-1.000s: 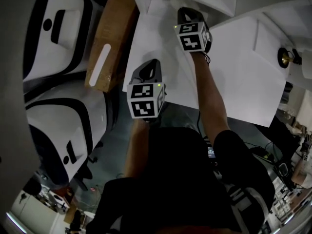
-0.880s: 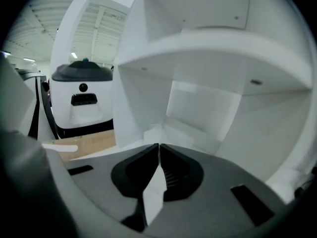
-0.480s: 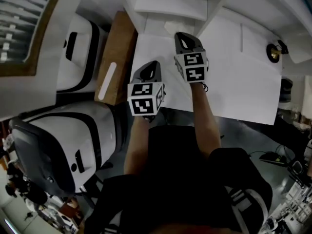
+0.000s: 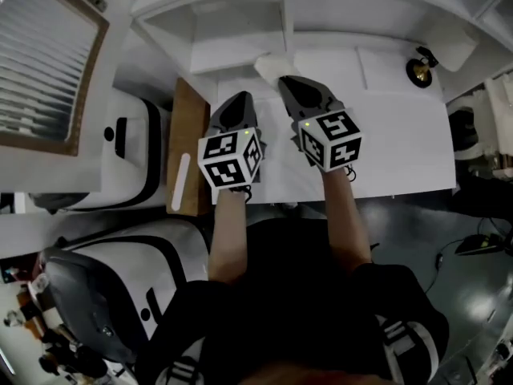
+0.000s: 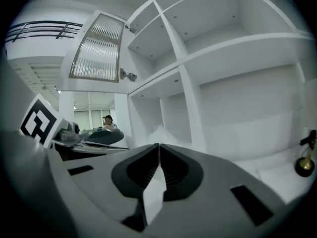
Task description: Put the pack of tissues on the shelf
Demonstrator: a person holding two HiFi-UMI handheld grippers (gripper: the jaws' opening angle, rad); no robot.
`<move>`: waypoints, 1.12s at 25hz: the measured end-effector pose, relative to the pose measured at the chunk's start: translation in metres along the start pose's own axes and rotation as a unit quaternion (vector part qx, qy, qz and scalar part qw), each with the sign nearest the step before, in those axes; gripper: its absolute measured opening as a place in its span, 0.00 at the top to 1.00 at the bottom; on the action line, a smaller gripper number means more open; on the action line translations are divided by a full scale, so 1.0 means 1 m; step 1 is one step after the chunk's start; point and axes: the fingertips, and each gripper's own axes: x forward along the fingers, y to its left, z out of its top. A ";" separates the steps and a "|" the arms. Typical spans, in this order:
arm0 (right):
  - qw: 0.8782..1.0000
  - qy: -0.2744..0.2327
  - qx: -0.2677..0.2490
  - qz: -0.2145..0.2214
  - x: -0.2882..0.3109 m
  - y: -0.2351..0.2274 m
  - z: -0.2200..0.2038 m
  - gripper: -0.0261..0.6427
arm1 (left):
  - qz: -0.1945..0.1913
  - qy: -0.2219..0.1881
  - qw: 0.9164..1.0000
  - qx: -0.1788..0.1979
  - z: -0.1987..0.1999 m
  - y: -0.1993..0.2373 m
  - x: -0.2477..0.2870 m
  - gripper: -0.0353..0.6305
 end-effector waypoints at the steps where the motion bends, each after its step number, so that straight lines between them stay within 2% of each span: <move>1: 1.000 -0.006 0.004 0.002 -0.008 -0.002 0.006 0.92 | -0.001 -0.010 1.000 0.003 0.009 -0.005 0.000 0.93; 4: 1.000 -0.016 0.012 0.010 -0.025 -0.008 0.019 0.92 | -0.010 -0.031 0.999 0.015 0.029 -0.021 0.001 0.93; 11: 0.999 -0.047 0.008 0.027 -0.052 -0.007 0.048 0.92 | -0.032 -0.048 0.998 0.037 0.049 -0.048 0.000 0.93; 16: 0.997 -0.071 0.011 0.021 -0.068 -0.011 0.059 0.92 | -0.043 -0.071 0.995 0.053 0.066 -0.067 0.000 0.93; 28: 0.995 -0.090 0.011 -0.048 -0.113 -0.050 0.055 0.92 | -0.105 -0.081 0.988 0.080 0.069 -0.127 0.013 0.93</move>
